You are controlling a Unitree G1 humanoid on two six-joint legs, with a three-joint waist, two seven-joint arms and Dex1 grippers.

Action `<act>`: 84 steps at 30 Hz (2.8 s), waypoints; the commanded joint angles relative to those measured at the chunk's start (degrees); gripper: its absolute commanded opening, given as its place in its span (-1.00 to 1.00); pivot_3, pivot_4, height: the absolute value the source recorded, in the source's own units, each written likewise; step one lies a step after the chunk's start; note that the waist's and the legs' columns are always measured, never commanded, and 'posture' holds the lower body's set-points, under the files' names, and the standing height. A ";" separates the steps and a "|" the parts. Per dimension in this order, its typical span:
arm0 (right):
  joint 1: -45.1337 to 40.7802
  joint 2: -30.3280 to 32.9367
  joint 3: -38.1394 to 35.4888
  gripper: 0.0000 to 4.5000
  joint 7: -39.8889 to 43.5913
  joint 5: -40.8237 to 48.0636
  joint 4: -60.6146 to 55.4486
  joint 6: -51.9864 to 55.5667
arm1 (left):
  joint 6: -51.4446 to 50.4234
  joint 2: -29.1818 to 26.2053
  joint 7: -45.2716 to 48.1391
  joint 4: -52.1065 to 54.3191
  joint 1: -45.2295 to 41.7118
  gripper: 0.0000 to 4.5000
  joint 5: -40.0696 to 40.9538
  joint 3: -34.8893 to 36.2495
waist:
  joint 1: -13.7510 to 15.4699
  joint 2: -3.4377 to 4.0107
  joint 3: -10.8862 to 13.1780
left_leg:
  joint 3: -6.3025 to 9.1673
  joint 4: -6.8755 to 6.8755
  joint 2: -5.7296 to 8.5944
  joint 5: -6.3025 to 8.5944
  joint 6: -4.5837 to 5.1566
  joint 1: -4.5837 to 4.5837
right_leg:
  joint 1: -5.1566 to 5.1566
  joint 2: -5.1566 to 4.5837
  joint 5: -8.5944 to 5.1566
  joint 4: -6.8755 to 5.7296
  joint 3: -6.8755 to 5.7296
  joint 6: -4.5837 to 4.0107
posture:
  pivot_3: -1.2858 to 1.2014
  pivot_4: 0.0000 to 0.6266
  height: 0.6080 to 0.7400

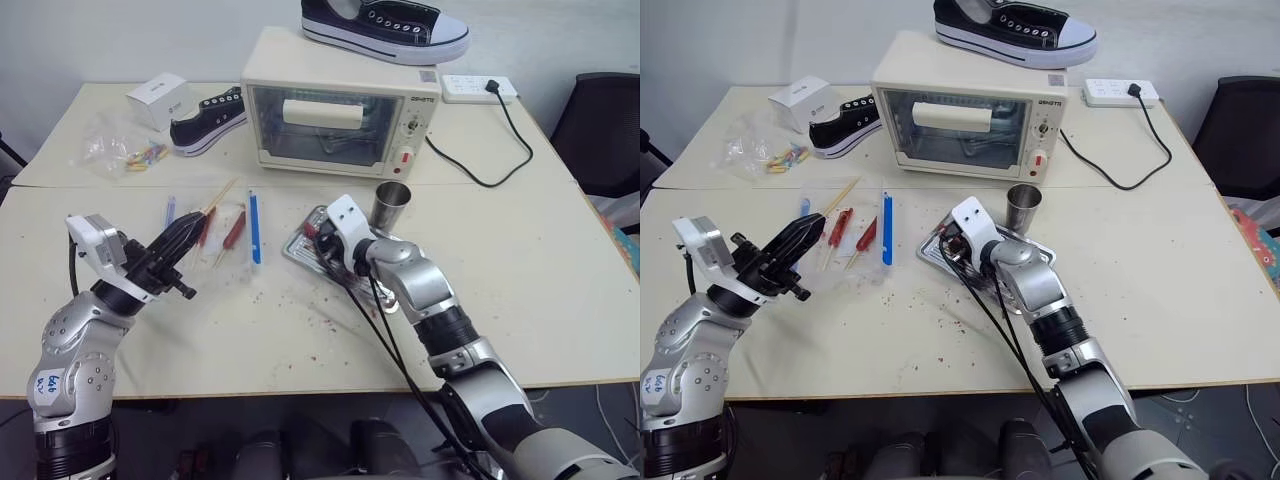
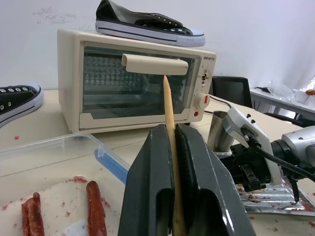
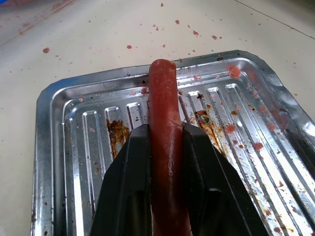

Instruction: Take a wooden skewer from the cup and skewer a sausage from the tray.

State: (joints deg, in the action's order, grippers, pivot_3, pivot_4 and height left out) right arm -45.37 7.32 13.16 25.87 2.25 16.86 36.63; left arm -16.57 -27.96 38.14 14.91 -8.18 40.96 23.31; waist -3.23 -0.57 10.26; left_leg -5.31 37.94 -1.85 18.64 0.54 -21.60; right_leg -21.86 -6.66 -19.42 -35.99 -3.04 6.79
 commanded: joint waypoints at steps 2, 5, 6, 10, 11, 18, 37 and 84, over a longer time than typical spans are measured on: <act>1.07 0.76 -0.73 -0.63 1.25 0.65 -3.15 0.63 | -0.14 -1.15 0.79 0.55 -0.37 -1.00 0.41 0.08 | 0.01 0.00 0.00 | 0.00 0.00 0.00 0.00 0.00 -0.01 | -0.01 0.00 0.00 0.00 0.00 0.00 | 0.03 -0.52 1.00; 1.35 0.89 -0.60 -0.63 1.96 0.60 -3.46 -0.13 | -0.16 -1.22 0.92 0.39 -0.58 -1.00 0.33 0.13 | -0.02 0.00 0.00 | -0.01 0.00 0.00 0.00 0.00 -0.01 | -0.01 0.01 0.00 0.00 0.00 0.00 | 0.03 -0.52 1.00; 1.39 0.99 -0.43 -0.63 2.50 0.67 -3.71 -0.81 | -0.13 -1.19 0.95 0.39 -0.59 -1.00 0.30 0.15 | -0.01 0.00 0.00 | 0.00 0.00 0.00 0.00 0.00 -0.01 | -0.01 0.00 0.00 0.00 0.00 0.00 | 0.03 -0.52 1.00; 3.22 4.22 -0.22 -0.63 9.59 2.95 -9.71 -5.23 | -0.35 -1.75 2.22 0.71 -0.42 -1.00 0.41 -0.16 | 0.04 0.00 0.00 | 0.00 -0.01 0.00 0.00 0.00 -0.03 | -0.04 0.00 0.00 0.01 0.01 0.00 | 0.03 -0.52 1.00; 4.14 5.98 -0.05 -0.63 12.81 3.95 -12.33 -6.71 | -0.59 -2.39 3.15 0.66 -0.38 -1.00 0.53 -0.22 | 0.06 0.00 0.00 | -0.01 -0.01 0.01 0.00 0.00 -0.10 | -0.10 0.00 0.00 0.01 0.01 0.00 | 0.03 -0.52 1.00; 12.44 24.90 -4.87 -0.63 37.20 15.25 -30.60 -14.12 | -10.56 -14.76 18.99 0.51 0.10 -1.00 7.91 -0.90 | 0.60 -0.01 0.01 | 0.02 0.09 0.06 -0.01 0.03 -0.73 | -0.65 0.09 0.01 -0.03 -0.16 0.02 | 0.03 -0.52 1.00; 20.93 40.86 -13.15 -0.63 52.80 29.58 -37.05 -13.46 | -18.50 -21.19 36.42 -2.15 -9.92 -1.00 6.74 -16.13 | 1.76 -0.09 0.08 | -0.03 0.31 0.11 -0.05 0.08 -0.62 | -0.60 0.11 -0.01 -0.27 -0.10 -0.02 | 0.03 -0.52 1.00; 17.86 40.25 -8.40 -0.63 49.35 29.10 -39.43 -6.62 | -19.10 -17.44 35.98 -1.78 -11.09 -1.00 5.10 -17.79 | 1.77 -0.09 0.08 | 0.01 0.71 0.10 -0.04 0.12 -0.66 | -0.60 0.12 -0.01 -0.58 -0.10 -0.02 | 0.03 -0.52 1.00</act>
State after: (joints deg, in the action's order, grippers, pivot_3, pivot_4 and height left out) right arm -27.81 47.06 5.04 75.23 31.37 -21.98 31.05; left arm -35.71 -45.12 74.14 10.91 -19.56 46.01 5.06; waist -1.46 -0.67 10.34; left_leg -5.30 38.65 -1.76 18.60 0.66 -22.26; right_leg -22.46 -6.54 -19.42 -36.58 -3.14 6.77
